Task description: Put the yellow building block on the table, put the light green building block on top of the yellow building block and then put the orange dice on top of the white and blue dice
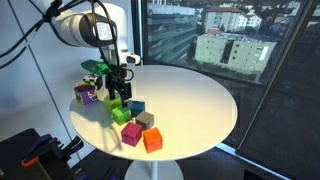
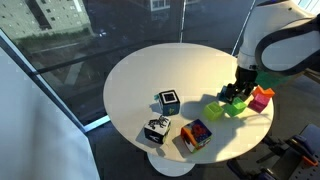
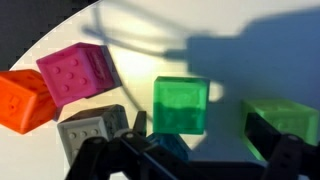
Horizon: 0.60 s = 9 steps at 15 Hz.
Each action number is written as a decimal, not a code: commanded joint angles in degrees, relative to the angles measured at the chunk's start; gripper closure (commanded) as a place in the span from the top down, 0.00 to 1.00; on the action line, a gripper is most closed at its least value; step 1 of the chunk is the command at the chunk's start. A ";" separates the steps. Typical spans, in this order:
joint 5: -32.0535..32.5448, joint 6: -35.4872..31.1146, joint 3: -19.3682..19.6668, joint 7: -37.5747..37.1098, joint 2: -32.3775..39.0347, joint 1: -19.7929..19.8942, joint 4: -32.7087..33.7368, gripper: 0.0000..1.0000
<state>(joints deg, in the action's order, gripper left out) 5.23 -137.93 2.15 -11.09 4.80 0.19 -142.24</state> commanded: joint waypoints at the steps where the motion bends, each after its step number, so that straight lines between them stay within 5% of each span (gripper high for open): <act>1: 2.10 -2.71 0.53 1.91 -0.93 0.66 -2.06 1.00; 9: 3.55 -8.75 1.26 3.93 0.05 1.09 -4.20 1.00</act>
<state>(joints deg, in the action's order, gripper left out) 7.34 -144.60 3.02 -8.60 4.97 0.64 -145.60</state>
